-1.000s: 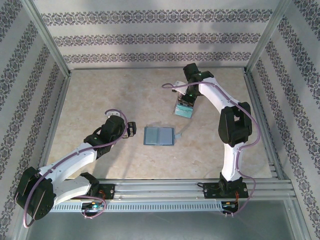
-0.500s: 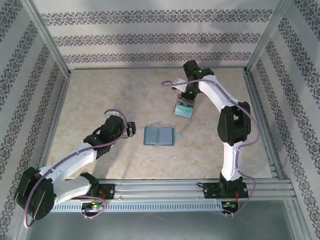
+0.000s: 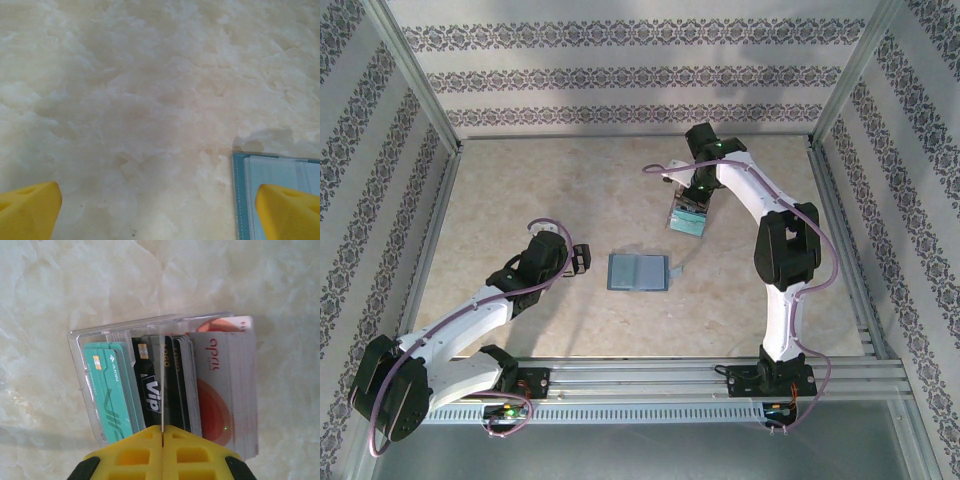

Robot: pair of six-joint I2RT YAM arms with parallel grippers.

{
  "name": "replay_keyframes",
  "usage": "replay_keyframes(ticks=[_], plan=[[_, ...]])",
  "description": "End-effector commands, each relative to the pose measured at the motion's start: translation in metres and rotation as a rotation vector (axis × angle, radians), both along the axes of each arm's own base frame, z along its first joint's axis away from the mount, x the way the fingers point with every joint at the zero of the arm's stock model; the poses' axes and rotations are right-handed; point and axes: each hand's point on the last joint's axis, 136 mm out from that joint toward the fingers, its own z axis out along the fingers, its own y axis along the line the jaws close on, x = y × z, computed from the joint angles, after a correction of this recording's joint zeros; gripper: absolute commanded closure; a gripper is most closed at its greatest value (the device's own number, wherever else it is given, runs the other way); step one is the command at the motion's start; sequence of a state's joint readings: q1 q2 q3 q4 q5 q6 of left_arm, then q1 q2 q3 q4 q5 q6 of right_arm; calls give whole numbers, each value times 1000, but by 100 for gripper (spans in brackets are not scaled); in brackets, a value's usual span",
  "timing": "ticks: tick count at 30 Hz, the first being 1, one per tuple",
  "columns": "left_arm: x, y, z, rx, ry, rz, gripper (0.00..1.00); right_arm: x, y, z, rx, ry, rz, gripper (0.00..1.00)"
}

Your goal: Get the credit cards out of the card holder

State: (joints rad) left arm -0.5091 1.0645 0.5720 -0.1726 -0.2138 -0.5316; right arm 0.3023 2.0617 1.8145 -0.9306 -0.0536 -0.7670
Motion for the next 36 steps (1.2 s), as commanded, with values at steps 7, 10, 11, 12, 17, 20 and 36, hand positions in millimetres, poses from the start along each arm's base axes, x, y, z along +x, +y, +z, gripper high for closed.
replay_keyframes(ticks=[7,10,11,12,17,20,36], plan=[[-4,6,1,-10,4,17,1,-6,-8,-6,60,6,-14,100],[-4,6,3,-11,-1,17,1,-6,-9,-9,53,10,-19,100],[-4,6,3,-13,-2,18,1,-6,-10,-11,50,12,-22,100],[-5,6,4,-13,-3,17,1,-5,-10,-11,47,11,-27,100],[-6,8,5,-13,-3,19,1,-2,-12,-9,44,5,-50,92],[-7,8,6,-16,-6,18,1,0,-12,-6,41,-2,-60,82],[-3,3,10,-47,-20,10,1,-7,-10,48,118,-139,-218,70]])
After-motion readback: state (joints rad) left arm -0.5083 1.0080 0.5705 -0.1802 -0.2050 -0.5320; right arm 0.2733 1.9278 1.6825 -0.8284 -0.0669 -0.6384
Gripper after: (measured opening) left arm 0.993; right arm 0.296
